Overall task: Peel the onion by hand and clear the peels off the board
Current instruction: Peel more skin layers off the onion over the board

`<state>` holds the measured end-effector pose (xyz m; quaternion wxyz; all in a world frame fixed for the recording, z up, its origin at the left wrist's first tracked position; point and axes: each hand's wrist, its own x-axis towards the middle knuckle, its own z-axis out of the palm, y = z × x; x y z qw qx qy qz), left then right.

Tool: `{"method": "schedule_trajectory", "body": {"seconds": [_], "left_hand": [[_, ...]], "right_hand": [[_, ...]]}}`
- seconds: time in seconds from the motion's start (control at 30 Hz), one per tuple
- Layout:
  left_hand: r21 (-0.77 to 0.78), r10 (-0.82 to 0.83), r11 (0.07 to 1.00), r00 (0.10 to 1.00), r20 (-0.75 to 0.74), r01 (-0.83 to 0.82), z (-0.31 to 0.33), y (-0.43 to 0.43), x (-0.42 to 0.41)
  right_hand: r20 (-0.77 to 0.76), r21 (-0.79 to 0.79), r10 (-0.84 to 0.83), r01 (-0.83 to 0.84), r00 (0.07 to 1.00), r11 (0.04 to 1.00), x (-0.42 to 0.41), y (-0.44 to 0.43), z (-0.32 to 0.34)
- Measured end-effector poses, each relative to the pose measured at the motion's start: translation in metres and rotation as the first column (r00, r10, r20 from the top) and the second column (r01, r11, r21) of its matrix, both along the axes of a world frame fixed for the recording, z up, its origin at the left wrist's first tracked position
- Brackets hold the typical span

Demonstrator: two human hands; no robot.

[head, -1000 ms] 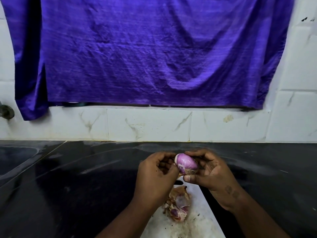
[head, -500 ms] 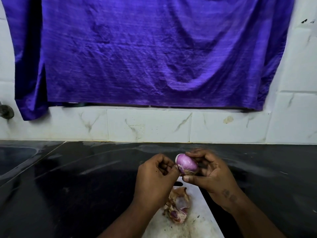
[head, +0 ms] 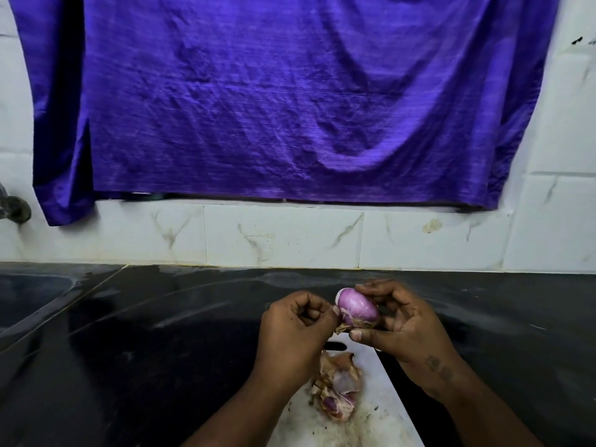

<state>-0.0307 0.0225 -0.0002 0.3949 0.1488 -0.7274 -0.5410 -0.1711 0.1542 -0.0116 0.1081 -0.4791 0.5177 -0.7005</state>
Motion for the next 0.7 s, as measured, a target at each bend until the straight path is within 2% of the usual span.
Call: {"method": "schedule_trajectory", "body": {"seconds": [0.2,0.33,0.43,0.57,0.7], "left_hand": [[0.001,0.019,1.000,1.000,0.010,-0.019,0.0002,0.0026,0.0018],[-0.199,0.159,0.969,0.985,0.065,-0.144,-0.0032,0.0018,0.0020],[-0.236,0.184,0.959,0.979,0.084,-0.160,-0.0043,0.0012,0.0024],[-0.232,0.147,0.964,0.987,0.065,-0.129,-0.0069,-0.0006,0.0008],[-0.130,-0.008,0.991,1.000,-0.022,0.005,-0.0054,0.0012,-0.0002]], "right_hand": [[-0.059,0.003,-0.010,0.010,0.998,1.000,0.0012,-0.0006,0.0003],[-0.119,0.017,-0.037,0.039,0.992,0.999,0.0045,-0.0012,-0.0005],[-0.103,0.008,-0.027,0.028,0.994,1.000,0.0059,-0.0010,0.0001],[-0.027,-0.004,0.014,-0.014,1.000,1.000,0.0059,-0.0007,0.0025],[0.094,-0.036,0.053,-0.050,0.994,0.998,0.0071,0.0015,0.0066]]}}
